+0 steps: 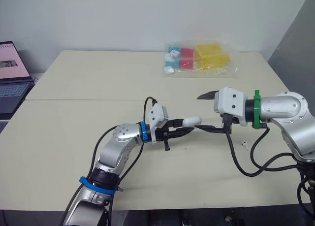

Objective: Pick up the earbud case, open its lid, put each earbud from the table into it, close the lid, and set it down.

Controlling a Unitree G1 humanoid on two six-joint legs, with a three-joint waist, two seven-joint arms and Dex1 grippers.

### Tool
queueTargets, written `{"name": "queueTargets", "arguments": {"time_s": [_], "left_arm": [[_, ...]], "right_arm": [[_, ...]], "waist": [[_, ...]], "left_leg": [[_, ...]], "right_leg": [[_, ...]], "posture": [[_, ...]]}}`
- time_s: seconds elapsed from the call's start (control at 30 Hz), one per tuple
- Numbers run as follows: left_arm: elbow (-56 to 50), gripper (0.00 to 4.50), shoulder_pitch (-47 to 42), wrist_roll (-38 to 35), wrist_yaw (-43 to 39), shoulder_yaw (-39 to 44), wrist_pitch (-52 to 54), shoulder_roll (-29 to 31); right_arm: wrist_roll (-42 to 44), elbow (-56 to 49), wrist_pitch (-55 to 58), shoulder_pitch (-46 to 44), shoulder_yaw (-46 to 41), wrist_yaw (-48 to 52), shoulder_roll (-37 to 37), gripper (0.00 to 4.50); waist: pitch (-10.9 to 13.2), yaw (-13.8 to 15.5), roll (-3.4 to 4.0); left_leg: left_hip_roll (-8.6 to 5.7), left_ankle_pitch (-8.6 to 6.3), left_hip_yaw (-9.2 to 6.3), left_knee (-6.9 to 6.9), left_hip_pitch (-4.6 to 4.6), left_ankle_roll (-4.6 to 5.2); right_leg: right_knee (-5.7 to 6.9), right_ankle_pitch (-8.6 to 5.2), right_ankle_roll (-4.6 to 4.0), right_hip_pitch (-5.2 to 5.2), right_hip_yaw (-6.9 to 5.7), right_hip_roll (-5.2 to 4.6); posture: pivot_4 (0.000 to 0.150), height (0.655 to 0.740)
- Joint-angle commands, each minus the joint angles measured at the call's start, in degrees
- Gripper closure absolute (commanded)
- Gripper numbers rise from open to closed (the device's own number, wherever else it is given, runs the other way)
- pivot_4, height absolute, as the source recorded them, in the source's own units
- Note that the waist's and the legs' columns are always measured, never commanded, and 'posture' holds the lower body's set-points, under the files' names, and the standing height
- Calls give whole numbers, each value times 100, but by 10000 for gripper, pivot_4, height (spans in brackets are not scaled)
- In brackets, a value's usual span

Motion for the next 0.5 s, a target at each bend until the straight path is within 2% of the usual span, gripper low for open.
{"name": "queueTargets", "arguments": {"time_s": [0.03,0.27,0.5], "left_arm": [[-299,36944,-55,-20,-134,-148,-106,-15],[-318,36944,-61,3,-179,-211,-132,19],[-263,36944,-62,1,-87,-157,-111,14]], "right_arm": [[-38,-17,44,-248,-203,-136,4,0],[94,31,192,-390,-266,-67,-27,0],[639,-206,556,-270,-445,395,-358,0]], "waist": [[0,0,0],[0,-4,0],[0,0,0]], "left_leg": [[0,0,0,0,0,0],[0,0,2,0,1,0],[0,0,0,0,2,0]], "right_leg": [[1,0,0,0,0,0],[2,-1,-1,-2,2,0],[5,-3,-5,-2,0,0]], "posture": [[1500,7400],[1500,7400],[1500,7400]]}}
